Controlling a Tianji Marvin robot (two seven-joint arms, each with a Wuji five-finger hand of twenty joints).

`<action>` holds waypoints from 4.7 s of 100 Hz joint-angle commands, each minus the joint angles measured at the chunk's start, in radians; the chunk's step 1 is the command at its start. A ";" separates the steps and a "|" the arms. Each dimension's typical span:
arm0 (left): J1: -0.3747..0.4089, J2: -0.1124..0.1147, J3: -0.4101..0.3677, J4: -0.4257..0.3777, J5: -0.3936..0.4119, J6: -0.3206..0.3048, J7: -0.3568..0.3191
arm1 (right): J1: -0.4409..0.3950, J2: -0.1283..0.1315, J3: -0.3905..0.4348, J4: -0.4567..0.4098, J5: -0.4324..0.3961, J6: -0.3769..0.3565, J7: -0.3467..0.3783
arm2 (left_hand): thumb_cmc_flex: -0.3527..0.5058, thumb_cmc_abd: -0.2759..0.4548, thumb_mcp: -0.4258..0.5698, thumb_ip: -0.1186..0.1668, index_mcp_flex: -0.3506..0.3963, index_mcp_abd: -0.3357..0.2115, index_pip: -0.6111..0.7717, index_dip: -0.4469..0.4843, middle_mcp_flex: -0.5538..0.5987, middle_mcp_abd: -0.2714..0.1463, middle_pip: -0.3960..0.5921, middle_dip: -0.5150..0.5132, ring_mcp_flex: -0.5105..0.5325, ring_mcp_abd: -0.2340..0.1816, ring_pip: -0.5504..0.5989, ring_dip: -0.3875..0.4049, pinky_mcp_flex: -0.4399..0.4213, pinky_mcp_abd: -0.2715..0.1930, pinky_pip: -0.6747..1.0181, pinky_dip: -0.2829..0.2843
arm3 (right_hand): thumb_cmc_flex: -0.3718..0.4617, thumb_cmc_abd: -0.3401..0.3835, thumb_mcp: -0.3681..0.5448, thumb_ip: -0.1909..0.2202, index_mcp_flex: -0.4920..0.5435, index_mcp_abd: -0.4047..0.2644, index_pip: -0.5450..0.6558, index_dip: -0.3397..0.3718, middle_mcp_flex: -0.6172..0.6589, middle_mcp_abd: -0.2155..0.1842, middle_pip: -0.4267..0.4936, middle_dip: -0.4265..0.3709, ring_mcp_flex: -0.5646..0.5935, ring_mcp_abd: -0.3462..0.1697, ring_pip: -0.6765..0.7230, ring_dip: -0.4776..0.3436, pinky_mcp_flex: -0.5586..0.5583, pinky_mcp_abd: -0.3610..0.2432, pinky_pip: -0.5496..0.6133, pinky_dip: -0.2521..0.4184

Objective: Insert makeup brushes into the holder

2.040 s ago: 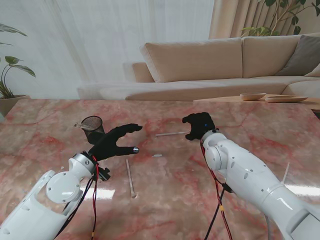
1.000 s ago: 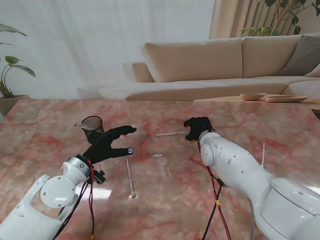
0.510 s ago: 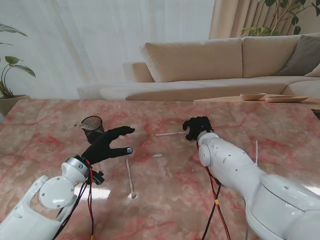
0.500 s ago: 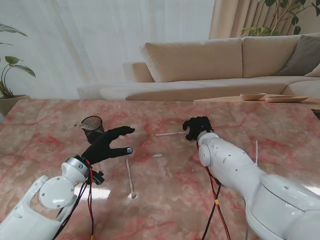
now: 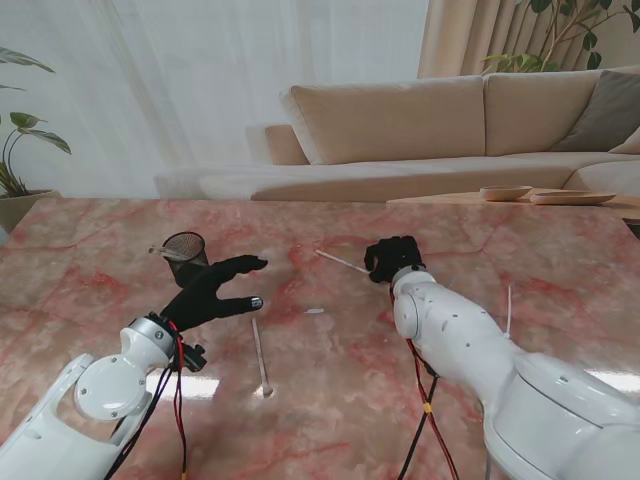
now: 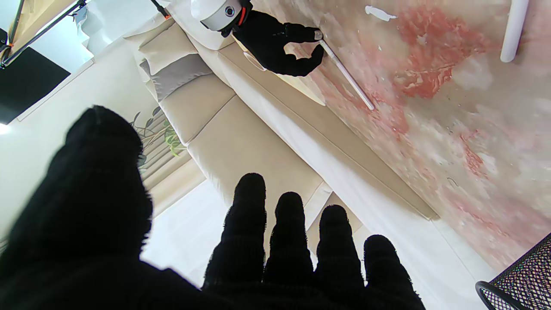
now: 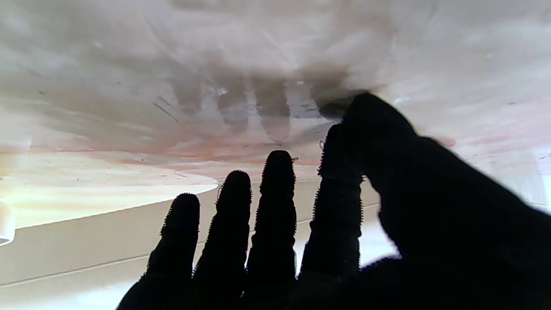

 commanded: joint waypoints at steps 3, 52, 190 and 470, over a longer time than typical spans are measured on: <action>0.009 0.001 0.000 -0.001 -0.003 0.004 -0.001 | -0.031 -0.016 -0.003 0.024 0.008 0.008 0.024 | 0.017 0.033 -0.046 0.029 0.020 -0.002 0.012 0.010 -0.013 -0.004 0.003 -0.007 -0.012 -0.032 -0.015 -0.009 -0.003 -0.015 -0.041 -0.014 | -0.038 -0.007 -0.025 -0.013 0.000 0.094 -0.201 -0.074 -0.008 -0.022 -0.005 0.024 0.003 -0.023 -0.007 0.016 -0.017 -0.009 0.022 -0.016; 0.013 0.001 -0.009 -0.002 -0.008 0.007 -0.005 | -0.025 -0.051 -0.016 0.068 0.025 0.003 0.012 | 0.023 0.042 -0.059 0.033 0.028 0.000 0.019 0.014 -0.003 0.000 0.004 -0.006 -0.007 -0.027 -0.014 -0.009 -0.003 -0.009 -0.045 -0.024 | 0.087 -0.086 0.108 -0.035 0.086 0.041 0.024 -0.240 0.103 -0.040 0.016 0.023 0.049 -0.030 0.012 0.018 0.005 -0.006 0.037 -0.022; 0.027 -0.008 -0.011 0.013 -0.034 -0.020 0.027 | -0.194 0.116 0.111 -0.273 -0.067 0.119 0.077 | 0.034 0.064 -0.094 0.041 0.037 0.000 0.025 0.018 0.006 0.004 0.001 -0.007 -0.002 -0.026 -0.014 -0.009 -0.001 -0.008 -0.053 -0.047 | 0.075 -0.115 0.195 -0.017 0.104 0.080 -0.059 -0.287 0.148 -0.051 -0.005 0.038 0.057 -0.037 0.014 0.028 0.010 -0.008 0.057 -0.021; -0.473 -0.048 0.451 0.209 -0.100 0.405 -0.090 | -0.667 0.362 0.644 -1.237 -0.734 -0.127 0.089 | -0.055 -0.280 0.647 -0.078 0.364 0.069 -0.008 -0.014 0.377 0.117 0.109 0.053 0.242 0.136 0.157 0.064 0.002 0.079 0.393 -0.053 | -0.008 -0.110 0.374 0.012 0.269 -0.022 0.039 0.255 0.190 -0.052 0.066 0.272 0.045 -0.047 0.072 0.063 0.010 -0.032 0.125 0.075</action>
